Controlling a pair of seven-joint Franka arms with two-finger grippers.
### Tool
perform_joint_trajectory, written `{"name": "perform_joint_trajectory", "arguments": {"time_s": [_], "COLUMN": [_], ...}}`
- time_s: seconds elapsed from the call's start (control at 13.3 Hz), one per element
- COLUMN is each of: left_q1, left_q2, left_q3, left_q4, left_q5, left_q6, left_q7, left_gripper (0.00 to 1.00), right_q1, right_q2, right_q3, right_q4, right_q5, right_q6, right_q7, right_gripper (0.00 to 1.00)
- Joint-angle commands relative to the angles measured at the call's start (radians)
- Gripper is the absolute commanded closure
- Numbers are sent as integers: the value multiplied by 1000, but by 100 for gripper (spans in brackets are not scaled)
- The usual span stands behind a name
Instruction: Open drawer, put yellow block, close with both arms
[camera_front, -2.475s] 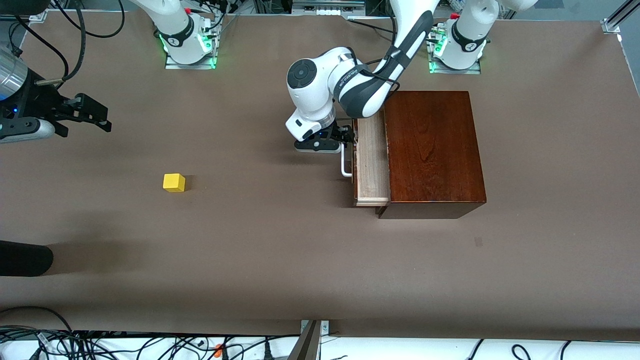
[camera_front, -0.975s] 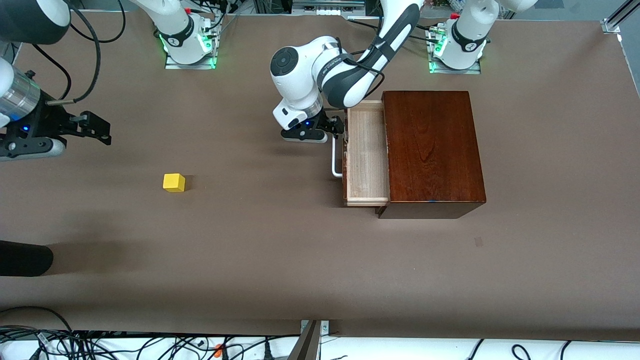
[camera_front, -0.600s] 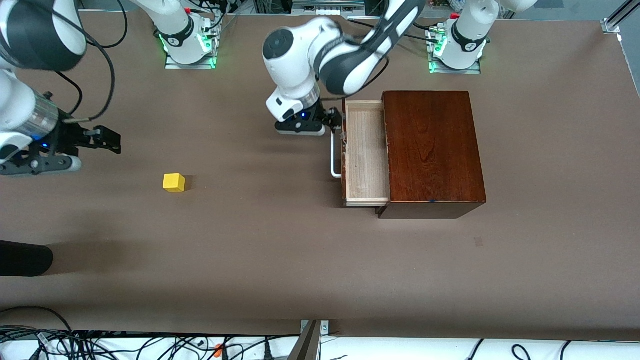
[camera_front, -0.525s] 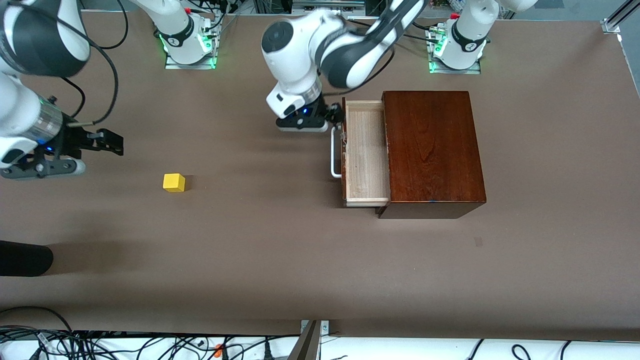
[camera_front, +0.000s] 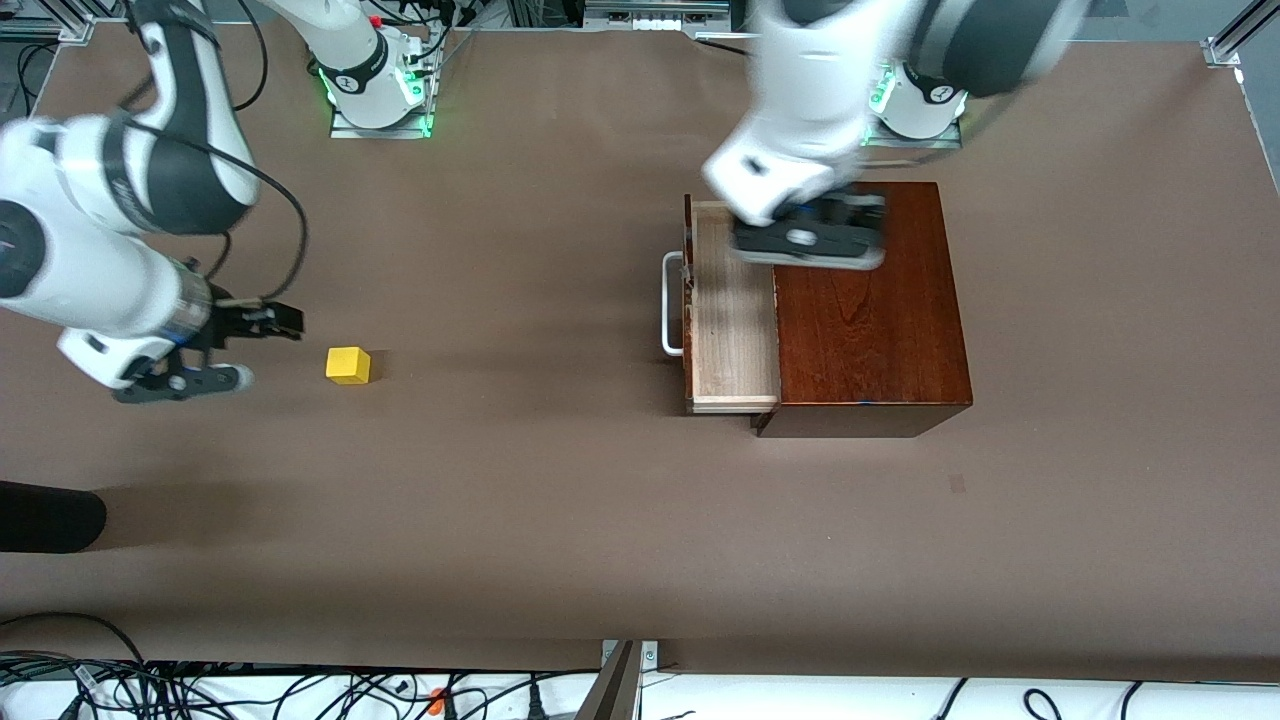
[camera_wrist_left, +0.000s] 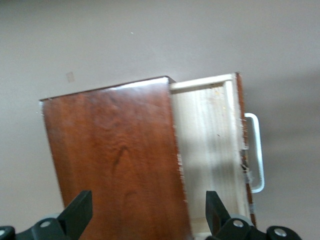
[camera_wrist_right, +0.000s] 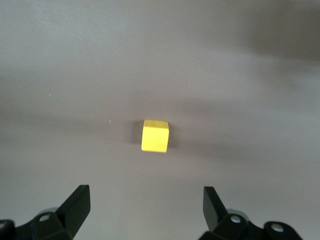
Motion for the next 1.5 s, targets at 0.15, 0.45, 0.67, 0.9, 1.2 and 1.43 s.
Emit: {"name": "perform_joint_trajectory", "arguments": {"time_s": [0.15, 0.45, 0.67, 0.9, 1.2, 1.43], "left_q1": [263, 358, 369, 386, 386, 398], "left_q2": [-48, -168, -319, -331, -342, -347], "left_q3": [-15, 16, 85, 91, 36, 47], "left_q4": [-17, -202, -446, -462, -452, -452], "left_q5": [-146, -191, -188, -185, -84, -91], "left_q6": [-71, 40, 218, 209, 200, 197], "left_q7": [162, 288, 292, 294, 311, 384], "left_gripper": [0, 0, 0, 0, 0, 0], "right_q1": [5, -6, -7, -7, -9, -9], "right_q2": [14, 75, 83, 95, 119, 141], "right_q3": [10, 10, 8, 8, 10, 8], "right_q4": [-201, -284, -370, -425, -450, -448], "right_q5": [40, 41, 43, 43, 41, 41], "right_q6": [249, 390, 487, 562, 620, 651], "right_q7": [17, 17, 17, 17, 15, 15], "right_gripper": [0, 0, 0, 0, 9, 19]}}
